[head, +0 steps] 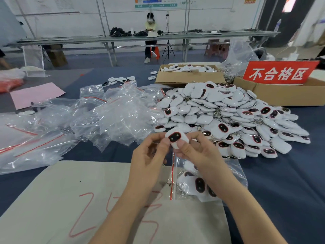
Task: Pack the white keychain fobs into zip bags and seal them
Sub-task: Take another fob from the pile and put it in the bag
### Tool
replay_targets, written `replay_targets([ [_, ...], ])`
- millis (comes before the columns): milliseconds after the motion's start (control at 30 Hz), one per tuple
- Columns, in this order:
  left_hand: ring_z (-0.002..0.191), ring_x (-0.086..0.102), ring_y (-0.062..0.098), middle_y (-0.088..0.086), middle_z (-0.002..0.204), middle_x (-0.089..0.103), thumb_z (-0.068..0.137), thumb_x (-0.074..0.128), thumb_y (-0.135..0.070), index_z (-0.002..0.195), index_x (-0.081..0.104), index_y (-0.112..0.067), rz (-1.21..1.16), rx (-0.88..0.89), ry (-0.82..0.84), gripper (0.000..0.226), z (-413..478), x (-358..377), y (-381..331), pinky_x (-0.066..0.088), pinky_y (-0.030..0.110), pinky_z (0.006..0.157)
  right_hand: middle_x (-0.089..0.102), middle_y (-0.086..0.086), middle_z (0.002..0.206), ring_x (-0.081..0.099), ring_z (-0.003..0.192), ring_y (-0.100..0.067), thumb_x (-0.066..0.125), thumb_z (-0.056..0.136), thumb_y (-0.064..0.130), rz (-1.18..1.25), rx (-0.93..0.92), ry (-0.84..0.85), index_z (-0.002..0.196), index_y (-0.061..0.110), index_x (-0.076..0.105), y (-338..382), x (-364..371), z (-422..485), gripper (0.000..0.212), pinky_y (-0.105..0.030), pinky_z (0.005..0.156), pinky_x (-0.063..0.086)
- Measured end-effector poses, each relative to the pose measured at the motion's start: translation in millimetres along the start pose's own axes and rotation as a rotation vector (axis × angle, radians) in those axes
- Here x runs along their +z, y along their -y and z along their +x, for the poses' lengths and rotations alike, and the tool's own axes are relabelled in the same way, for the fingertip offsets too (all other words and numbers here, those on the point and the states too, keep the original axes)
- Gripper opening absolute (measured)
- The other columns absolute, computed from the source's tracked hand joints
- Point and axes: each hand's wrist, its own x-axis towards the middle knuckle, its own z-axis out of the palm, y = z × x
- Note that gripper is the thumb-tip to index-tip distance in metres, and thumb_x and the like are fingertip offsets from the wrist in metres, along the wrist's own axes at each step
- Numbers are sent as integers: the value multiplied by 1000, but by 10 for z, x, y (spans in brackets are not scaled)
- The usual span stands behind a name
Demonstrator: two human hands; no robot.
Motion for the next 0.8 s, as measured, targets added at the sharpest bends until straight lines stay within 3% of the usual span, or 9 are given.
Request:
replay_targets([
  [100, 73, 68, 6, -5, 88, 76, 93, 66, -39, 101, 74, -32, -25, -41, 17, 13, 24, -26, 4, 53, 18, 65, 72, -17, 83, 68, 78, -36, 74, 74, 47, -221, -16, 50, 94, 7, 58, -42, 40, -6, 48, -48, 75, 57],
  [167, 83, 72, 11, -3, 95, 78, 96, 64, -30, 105, 74, -28, -31, -62, 62, 13, 17, -7, 10, 56, 20, 68, 72, -5, 73, 67, 66, -24, 76, 80, 46, -309, -9, 68, 89, 20, 62, -92, 44, -6, 31, -40, 63, 53],
  [233, 87, 73, 11, -2, 98, 78, 98, 62, -24, 106, 74, -26, -22, -72, 64, 14, 20, -2, 23, 57, 21, 70, 75, 7, 79, 70, 71, -9, 75, 79, 45, -273, -14, 66, 91, 30, 65, -94, 51, -11, 22, -27, 64, 53],
  [300, 86, 72, 7, -6, 96, 78, 100, 62, -22, 103, 75, -29, 21, -56, 36, 15, 27, -18, 37, 57, 21, 73, 76, 10, 90, 72, 78, -6, 71, 77, 44, -185, -30, 20, 101, 27, 67, -92, 29, 1, 30, -22, 68, 56],
  [367, 84, 71, 3, -9, 93, 77, 100, 62, -23, 101, 75, -35, 38, -47, 24, 18, 26, -28, 36, 56, 19, 74, 76, 9, 87, 71, 77, -5, 70, 83, 35, -144, -57, -1, 100, 23, 69, -70, 25, 4, 21, -18, 68, 56],
  [433, 79, 69, -1, -11, 87, 76, 100, 62, -24, 99, 75, -37, 34, -47, 30, 18, 18, -25, 30, 53, 13, 71, 75, 10, 82, 70, 73, -4, 70, 89, 21, -116, -61, -7, 98, 21, 70, -74, 30, -1, 8, -17, 66, 55],
  [500, 76, 67, -1, -11, 82, 74, 100, 62, -24, 98, 75, -36, 27, -57, 42, 19, 12, -22, 30, 51, 12, 69, 75, 10, 79, 70, 71, -3, 69, 91, 14, -104, -55, -11, 95, 21, 70, -71, 37, -8, 8, -16, 65, 55],
  [800, 75, 66, -1, -11, 85, 75, 101, 62, -24, 99, 75, -36, 43, -59, 47, 18, 19, -8, 30, 53, 15, 71, 75, 4, 79, 70, 69, -8, 68, 92, 10, -9, 27, -46, 99, 11, 70, -52, 57, -9, 7, -20, 66, 58],
])
